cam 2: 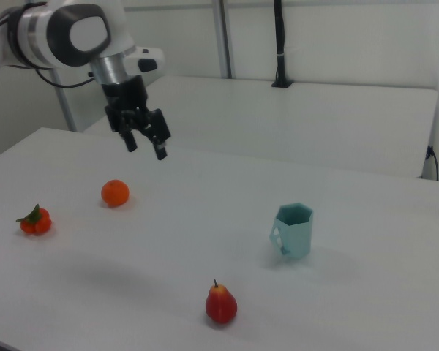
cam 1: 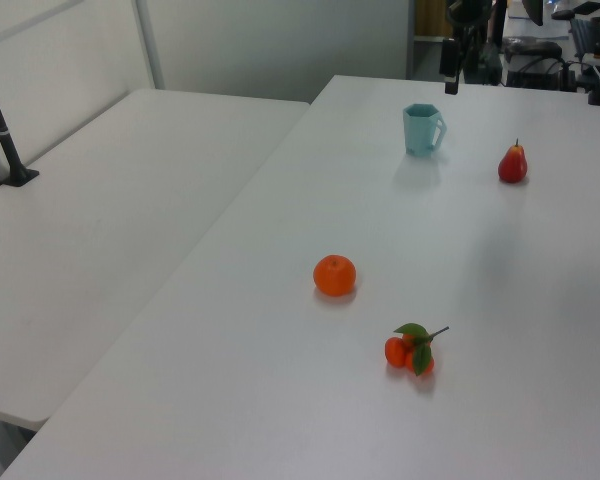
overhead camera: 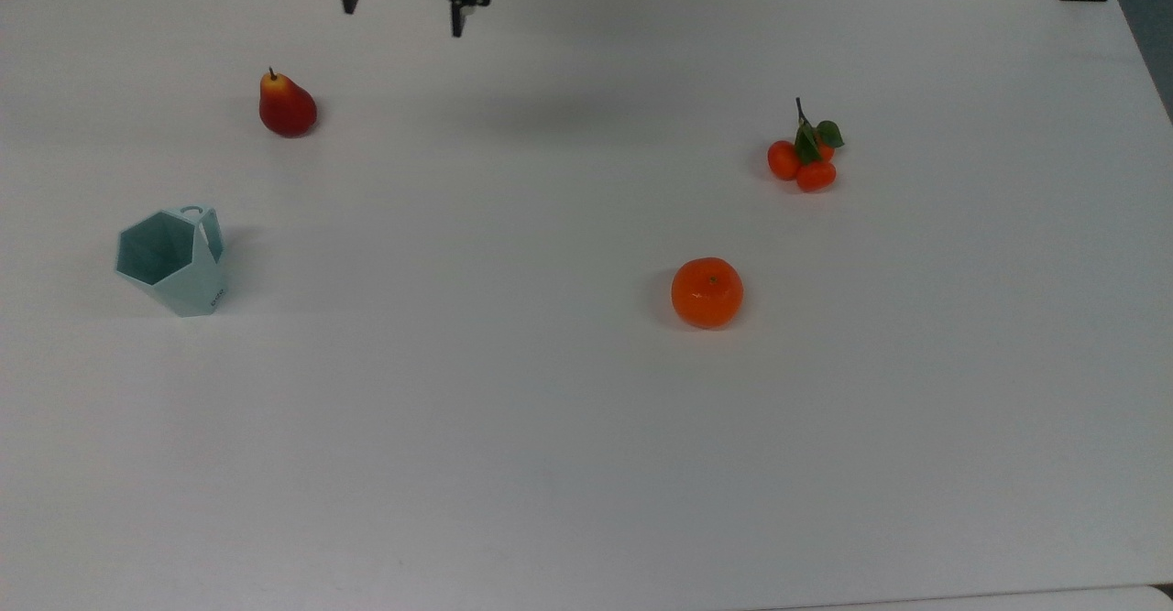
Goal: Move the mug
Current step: 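Move the gripper down over the teal hexagonal mug, then close the gripper on the rim of the teal mug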
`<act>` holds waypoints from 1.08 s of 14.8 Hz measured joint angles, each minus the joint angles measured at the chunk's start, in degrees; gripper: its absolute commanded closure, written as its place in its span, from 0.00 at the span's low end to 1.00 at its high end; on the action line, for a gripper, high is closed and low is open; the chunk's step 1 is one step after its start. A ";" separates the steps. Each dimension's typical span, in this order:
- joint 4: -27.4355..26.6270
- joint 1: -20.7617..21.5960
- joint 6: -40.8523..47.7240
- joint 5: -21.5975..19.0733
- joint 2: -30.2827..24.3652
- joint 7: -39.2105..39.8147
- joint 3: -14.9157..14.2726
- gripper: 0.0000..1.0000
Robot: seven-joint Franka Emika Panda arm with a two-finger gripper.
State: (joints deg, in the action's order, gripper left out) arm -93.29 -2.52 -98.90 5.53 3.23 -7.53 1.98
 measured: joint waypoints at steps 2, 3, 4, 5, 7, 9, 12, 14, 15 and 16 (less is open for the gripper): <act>-0.09 -2.36 -2.99 0.00 1.01 -0.01 -0.31 0.00; -0.17 -3.79 -4.45 0.00 1.85 -0.01 -0.46 0.00; -0.25 -5.37 -6.22 0.00 2.92 0.00 -0.58 0.00; -0.33 -6.85 -7.90 0.00 4.02 0.03 -0.67 0.00; -0.43 -10.17 -10.95 0.05 6.60 0.15 -0.80 0.00; -0.51 -13.27 -13.94 0.11 9.22 1.24 -0.91 0.00; -0.56 -17.13 -17.74 0.12 13.26 6.79 -0.99 0.00; -0.57 -18.28 -20.20 0.13 15.65 9.61 -1.10 0.01; -0.58 -18.41 -21.73 0.13 16.85 10.17 -1.17 0.03; -0.58 -18.37 -23.23 0.13 18.04 10.40 -1.18 0.03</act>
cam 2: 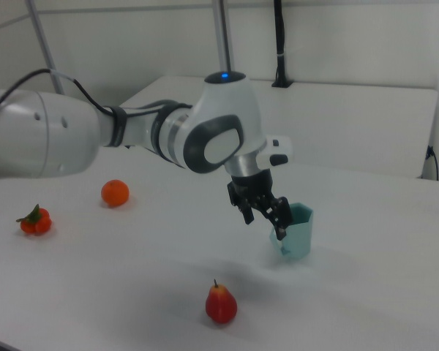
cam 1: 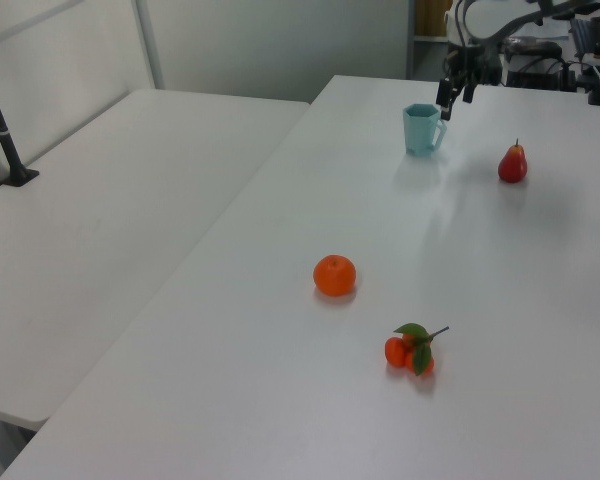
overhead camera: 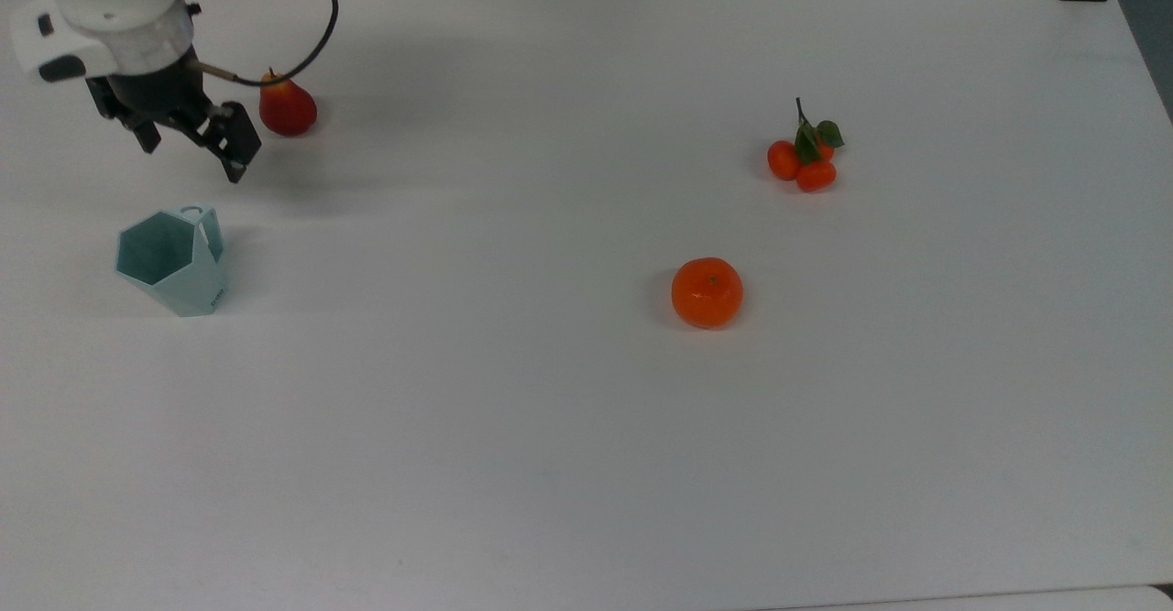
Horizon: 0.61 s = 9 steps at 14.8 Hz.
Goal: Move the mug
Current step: 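Close the gripper on the rim of the teal mug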
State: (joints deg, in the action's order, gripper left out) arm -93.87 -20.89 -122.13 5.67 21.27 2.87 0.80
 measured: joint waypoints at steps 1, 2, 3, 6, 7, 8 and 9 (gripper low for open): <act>-0.01 0.10 -1.48 0.00 1.17 0.00 0.00 0.06; -0.01 0.19 -3.03 0.00 2.31 0.00 0.00 0.11; 0.00 0.26 -4.52 0.00 3.42 0.00 0.00 0.16; 0.00 0.51 -7.67 0.00 6.10 -0.10 0.01 0.39; 0.00 0.54 -8.80 0.00 6.84 -0.24 0.00 0.48; 0.01 0.51 -9.60 0.00 7.25 -0.27 0.00 0.64; 0.02 0.46 -10.10 -0.01 7.42 -0.32 0.00 0.75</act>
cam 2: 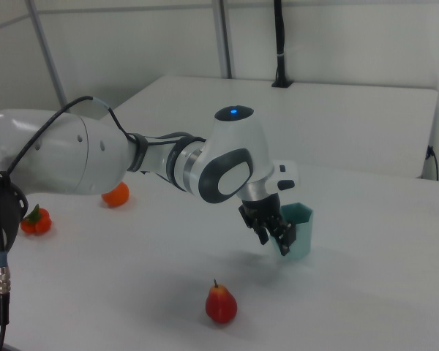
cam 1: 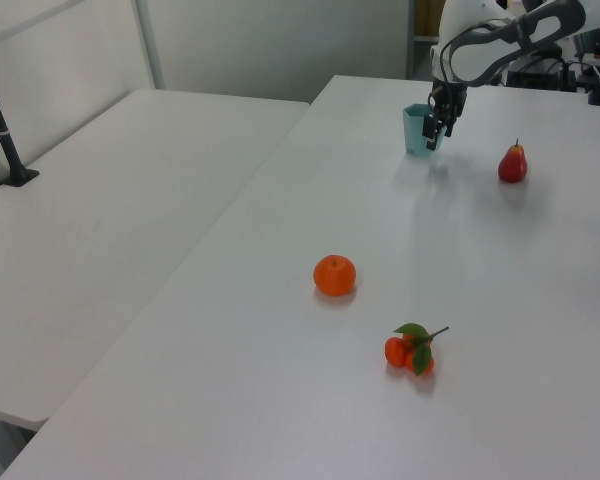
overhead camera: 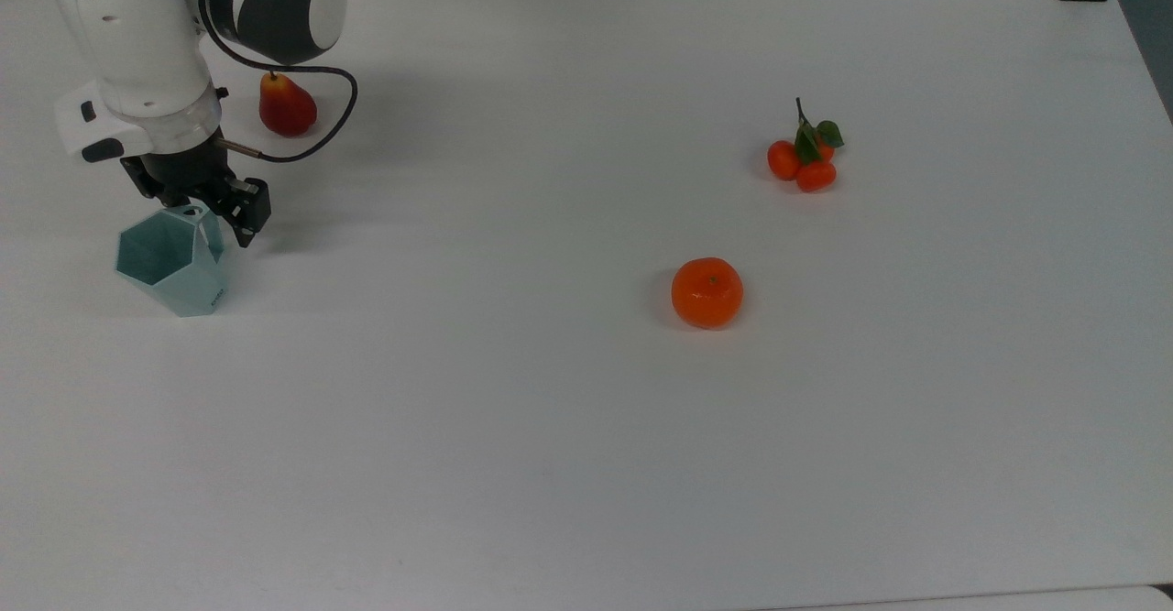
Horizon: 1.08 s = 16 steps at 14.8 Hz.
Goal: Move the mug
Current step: 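Close the gripper on the rim of the teal mug, then slide the mug across the table toward the tangerine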
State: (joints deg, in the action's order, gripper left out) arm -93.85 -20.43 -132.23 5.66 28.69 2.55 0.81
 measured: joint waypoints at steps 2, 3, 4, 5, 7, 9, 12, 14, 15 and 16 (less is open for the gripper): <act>0.02 -0.13 -0.53 -0.03 0.06 -0.15 0.00 0.87; 0.05 -0.18 -0.58 -0.04 0.06 -0.19 0.00 0.90; 0.15 -0.20 -0.79 -0.04 0.03 -0.28 0.00 0.92; 0.29 -0.16 -0.84 -0.04 0.02 -0.31 0.00 0.92; 0.30 0.15 -0.84 -0.05 0.00 -0.46 0.04 0.92; 0.12 1.00 -0.84 -0.04 -0.41 -1.14 0.34 0.92; -2.82 5.35 -0.84 -0.03 -3.41 -4.53 0.72 0.91; -7.07 8.75 -0.82 -0.02 -6.66 -6.33 0.79 0.91; -9.51 10.39 -0.82 -0.02 -8.41 -7.28 0.83 0.91; -12.12 12.14 -0.81 -0.02 -10.23 -8.54 0.88 0.91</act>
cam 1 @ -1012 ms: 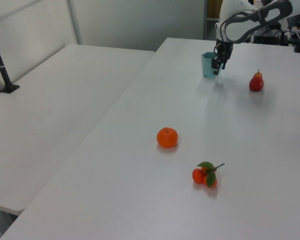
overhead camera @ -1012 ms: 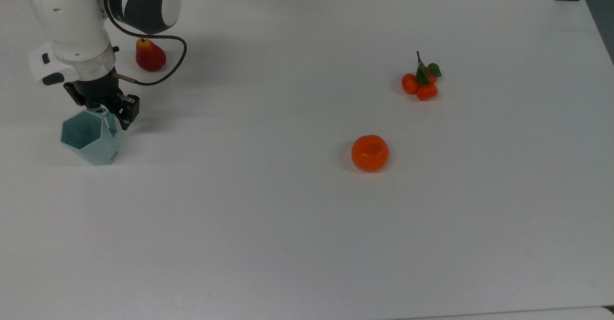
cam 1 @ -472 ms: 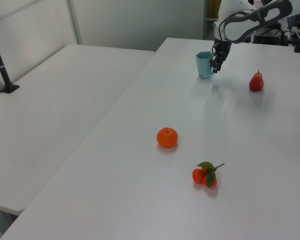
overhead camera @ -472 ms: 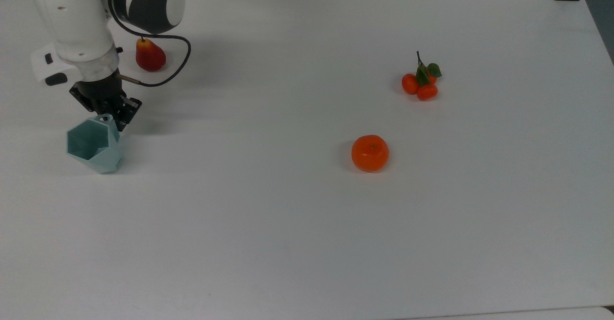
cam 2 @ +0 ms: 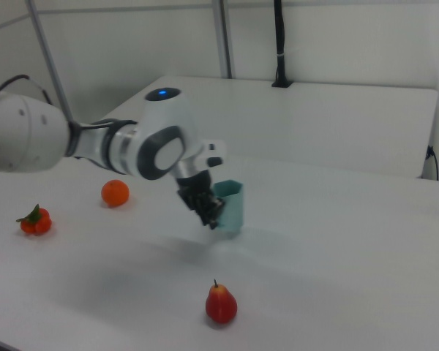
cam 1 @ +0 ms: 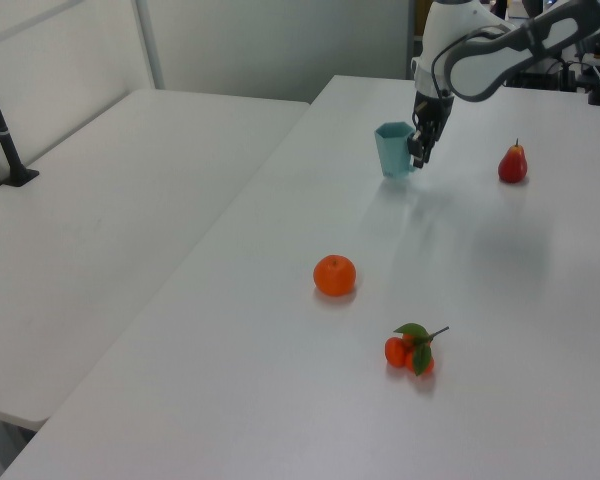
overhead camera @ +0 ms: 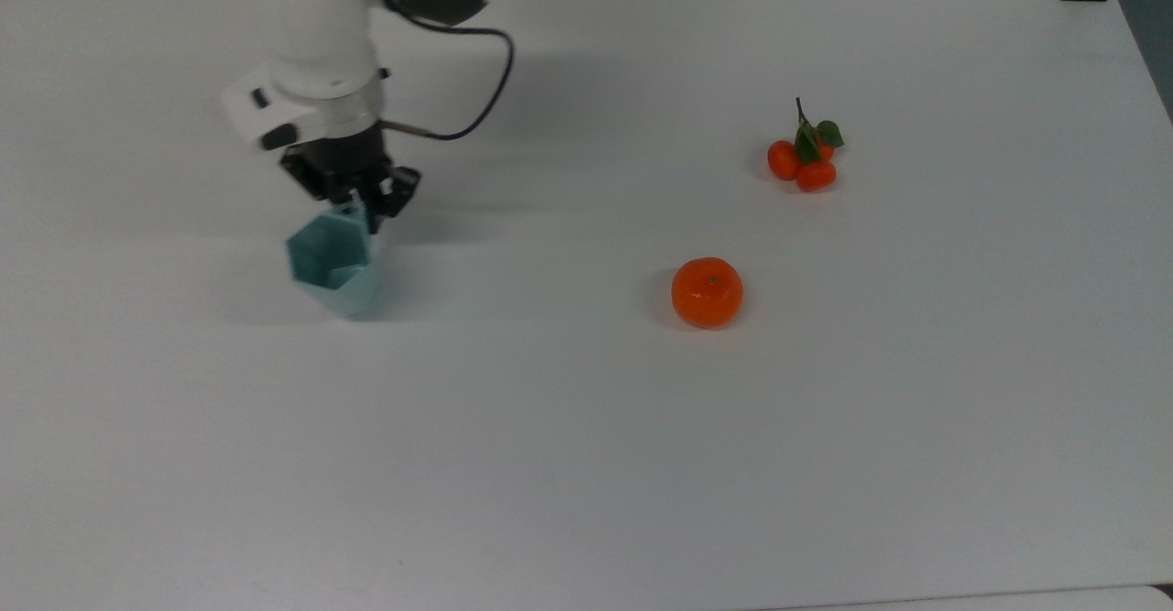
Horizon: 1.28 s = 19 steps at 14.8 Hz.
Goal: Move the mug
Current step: 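Slide the mug across the table toward the tangerine, then open the gripper and lift it away from the mug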
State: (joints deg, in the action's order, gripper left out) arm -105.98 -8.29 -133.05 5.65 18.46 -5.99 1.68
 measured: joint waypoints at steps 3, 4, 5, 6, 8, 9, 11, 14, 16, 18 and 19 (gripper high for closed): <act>-6.92 5.51 0.00 0.01 -4.47 -4.39 0.41 0.91; -8.83 7.06 0.00 0.14 -5.58 -5.93 0.88 0.91; -10.79 8.49 -0.01 0.56 -6.62 -7.83 1.57 0.89; -12.22 9.62 -0.06 1.21 -7.75 -9.94 2.43 0.85; -13.79 10.09 -0.06 1.43 -8.91 -12.46 4.28 0.52; -14.08 10.09 0.12 1.46 -9.14 -13.10 4.92 0.39; -14.59 10.09 2.34 1.46 -9.18 -13.68 5.85 0.24; -14.42 10.11 6.41 1.46 -9.57 -13.76 7.07 0.00; -11.93 10.11 13.08 1.49 -11.48 -13.76 7.80 0.00; -4.03 10.12 24.44 1.53 -13.60 -12.51 8.45 0.00; 0.94 10.07 29.99 1.49 -14.27 -9.97 8.44 0.00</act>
State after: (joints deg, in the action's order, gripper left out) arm -105.04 1.78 -103.05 7.14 4.19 -15.96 10.12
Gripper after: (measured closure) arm 0.000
